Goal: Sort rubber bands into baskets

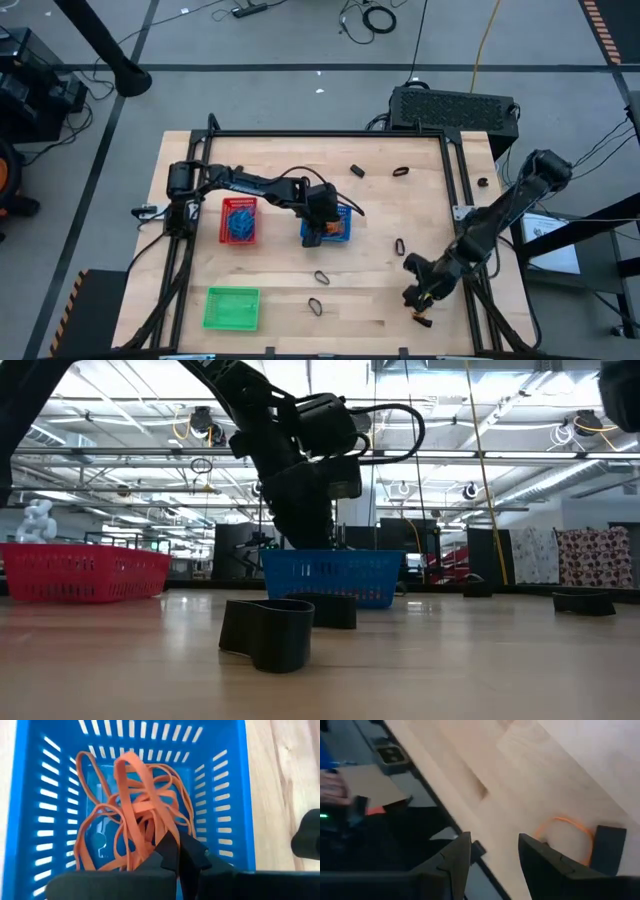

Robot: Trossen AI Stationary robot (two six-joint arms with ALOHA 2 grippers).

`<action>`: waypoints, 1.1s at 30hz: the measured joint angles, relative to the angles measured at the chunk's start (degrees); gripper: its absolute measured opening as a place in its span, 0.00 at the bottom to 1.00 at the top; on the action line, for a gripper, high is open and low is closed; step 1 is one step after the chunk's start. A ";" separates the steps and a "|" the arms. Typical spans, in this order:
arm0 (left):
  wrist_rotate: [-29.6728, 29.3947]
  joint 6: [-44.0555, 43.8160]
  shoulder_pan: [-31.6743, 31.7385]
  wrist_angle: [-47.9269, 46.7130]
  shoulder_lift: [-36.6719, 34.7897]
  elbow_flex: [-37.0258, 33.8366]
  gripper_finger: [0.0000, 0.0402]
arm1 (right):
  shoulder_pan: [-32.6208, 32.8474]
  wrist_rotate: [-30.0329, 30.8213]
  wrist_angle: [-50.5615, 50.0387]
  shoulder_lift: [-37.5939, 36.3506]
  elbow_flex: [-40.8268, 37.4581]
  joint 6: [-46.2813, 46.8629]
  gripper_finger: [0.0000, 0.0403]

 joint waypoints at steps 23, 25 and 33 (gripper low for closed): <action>-7.74 -5.62 -2.02 -1.64 -1.62 0.04 0.19 | 6.96 0.49 5.26 18.72 0.06 1.54 0.34; -8.99 -6.06 -2.02 -3.15 -1.84 0.04 0.25 | 6.96 0.65 5.22 19.50 0.22 1.09 0.34; -9.40 -13.86 -1.97 -4.64 -4.14 0.00 0.42 | 7.01 1.34 5.01 19.86 0.07 -1.49 0.22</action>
